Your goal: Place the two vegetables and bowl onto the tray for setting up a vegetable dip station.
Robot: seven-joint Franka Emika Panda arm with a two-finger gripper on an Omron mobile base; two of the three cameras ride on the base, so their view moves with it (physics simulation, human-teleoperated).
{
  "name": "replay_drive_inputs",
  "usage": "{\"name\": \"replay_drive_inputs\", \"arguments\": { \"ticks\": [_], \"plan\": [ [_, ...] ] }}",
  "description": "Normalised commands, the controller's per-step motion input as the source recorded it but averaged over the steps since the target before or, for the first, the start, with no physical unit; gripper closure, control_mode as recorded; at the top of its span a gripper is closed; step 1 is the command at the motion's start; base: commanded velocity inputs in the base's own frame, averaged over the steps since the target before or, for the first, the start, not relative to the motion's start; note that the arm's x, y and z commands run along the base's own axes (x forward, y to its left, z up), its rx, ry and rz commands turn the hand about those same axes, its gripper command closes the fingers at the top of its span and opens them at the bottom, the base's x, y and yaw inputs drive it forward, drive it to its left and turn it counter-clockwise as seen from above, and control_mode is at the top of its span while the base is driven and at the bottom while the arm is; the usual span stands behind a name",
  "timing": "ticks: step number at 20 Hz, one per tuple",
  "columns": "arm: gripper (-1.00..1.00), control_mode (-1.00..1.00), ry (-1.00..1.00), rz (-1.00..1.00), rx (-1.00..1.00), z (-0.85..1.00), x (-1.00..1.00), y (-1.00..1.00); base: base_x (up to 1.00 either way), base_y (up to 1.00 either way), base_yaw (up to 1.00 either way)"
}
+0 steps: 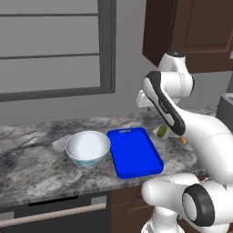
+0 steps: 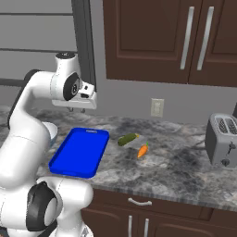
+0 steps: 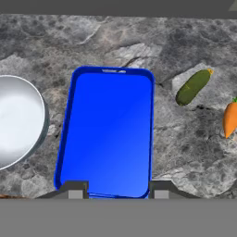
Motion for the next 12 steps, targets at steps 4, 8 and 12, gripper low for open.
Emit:
{"name": "replay_drive_inputs", "arguments": {
  "ticks": [4,8,12],
  "plan": [
    [-1.0,-1.0,0.0,0.0,0.0,0.0,0.04,0.0,0.0,0.0,0.0],
    [-1.0,-1.0,0.0,-0.05,0.0,0.0,-0.02,-0.32,0.0,0.0,0.0],
    [-1.0,-1.0,0.0,-0.11,0.0,-0.03,-0.09,-0.66,0.0,0.0,0.0]
  ]
}}
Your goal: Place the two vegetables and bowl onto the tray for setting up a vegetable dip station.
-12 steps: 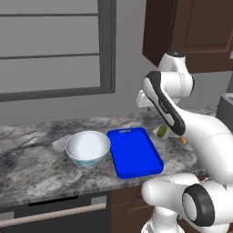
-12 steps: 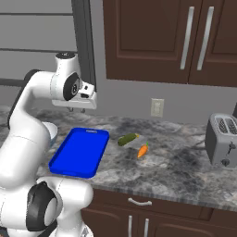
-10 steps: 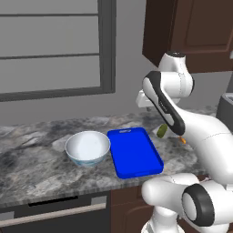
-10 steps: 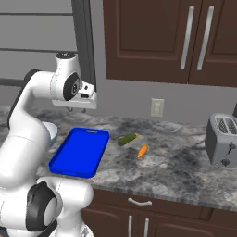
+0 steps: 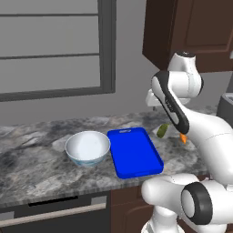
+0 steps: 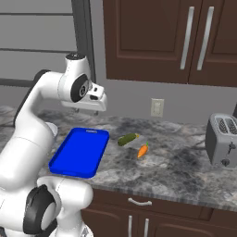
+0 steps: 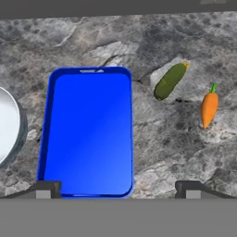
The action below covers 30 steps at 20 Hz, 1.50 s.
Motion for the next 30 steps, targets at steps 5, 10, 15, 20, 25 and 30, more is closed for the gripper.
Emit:
{"name": "replay_drive_inputs", "arguments": {
  "ticks": [5,10,15,20,25,30],
  "plan": [
    [-1.0,-1.0,0.0,-0.18,0.0,-0.06,-0.04,-0.48,0.0,0.0,0.0],
    [-1.0,-1.0,0.0,-0.16,0.02,-0.2,0.0,-0.37,0.0,0.0,0.0],
    [-1.0,-1.0,0.0,-0.14,0.0,-0.21,0.07,-0.11,0.0,0.0,0.0],
    [-1.0,-1.0,0.0,-0.09,0.0,-0.26,0.16,-0.07,0.0,0.0,0.0],
    [-1.0,-1.0,0.0,-0.09,0.0,-0.36,0.26,-0.1,0.0,0.0,0.0],
    [-1.0,-1.0,0.0,-0.08,0.0,-0.42,0.27,-0.12,0.0,0.0,0.0]
  ]
}}
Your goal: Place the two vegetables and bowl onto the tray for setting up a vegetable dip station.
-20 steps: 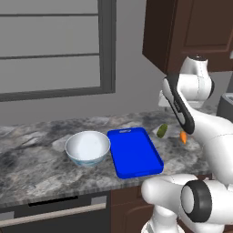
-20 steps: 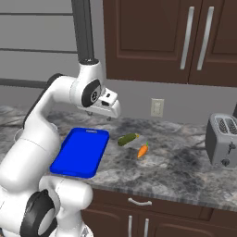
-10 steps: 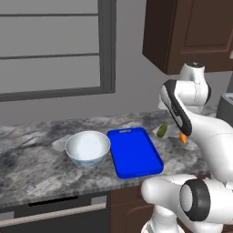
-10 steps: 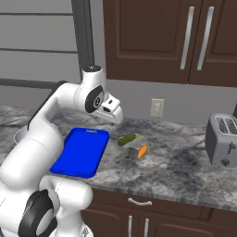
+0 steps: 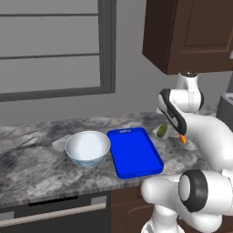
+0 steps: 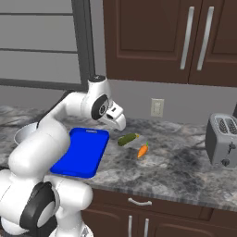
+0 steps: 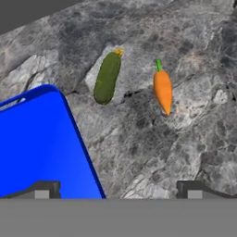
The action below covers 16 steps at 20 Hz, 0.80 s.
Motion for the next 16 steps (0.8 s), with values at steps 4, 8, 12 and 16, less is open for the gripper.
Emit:
{"name": "replay_drive_inputs", "arguments": {
  "ticks": [4,8,12,16],
  "plan": [
    [-1.0,-1.0,0.0,-0.05,0.0,-0.47,0.16,-0.19,0.0,0.0,0.0],
    [-1.0,-1.0,0.0,-0.04,0.0,-0.44,0.15,-0.15,0.0,0.0,0.0],
    [-1.0,-1.0,0.0,-0.02,0.01,-0.42,0.19,-0.02,0.0,0.0,0.0],
    [-1.0,-1.0,0.0,-0.01,0.0,-0.39,0.26,0.0,0.0,0.0,0.0]
  ]
}}
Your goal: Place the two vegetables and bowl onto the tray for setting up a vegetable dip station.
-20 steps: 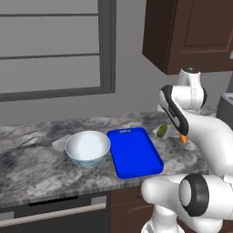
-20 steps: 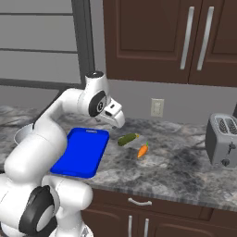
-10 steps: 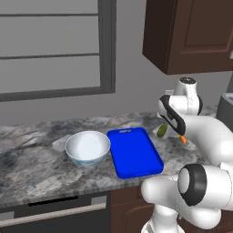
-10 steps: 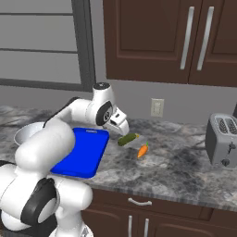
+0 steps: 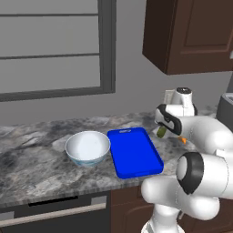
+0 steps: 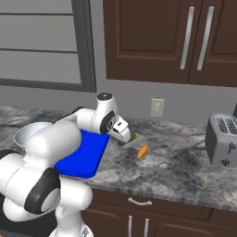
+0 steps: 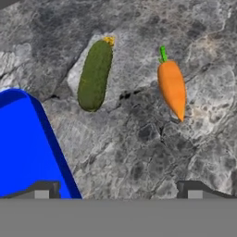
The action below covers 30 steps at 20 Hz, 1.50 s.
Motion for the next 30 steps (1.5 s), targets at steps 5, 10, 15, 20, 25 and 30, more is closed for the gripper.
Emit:
{"name": "replay_drive_inputs", "arguments": {
  "ticks": [5,10,15,20,25,30],
  "plan": [
    [-1.0,-1.0,0.0,0.0,0.0,-0.2,0.41,0.0,0.0,0.0,0.0],
    [-1.0,-1.0,0.0,0.0,0.0,-0.25,0.43,0.0,0.0,0.0,0.0],
    [-1.0,-1.0,0.0,0.0,0.0,-0.28,0.36,-0.14,0.0,0.0,0.0],
    [-1.0,-1.0,0.0,0.0,0.0,-0.18,0.42,-0.04,0.0,0.0,0.0],
    [-1.0,-1.0,0.0,0.0,0.0,-0.18,0.35,0.0,0.0,0.0,0.0],
    [-1.0,-1.0,0.0,0.0,0.0,-0.23,0.21,-0.05,0.0,0.0,0.0]
  ]
}}
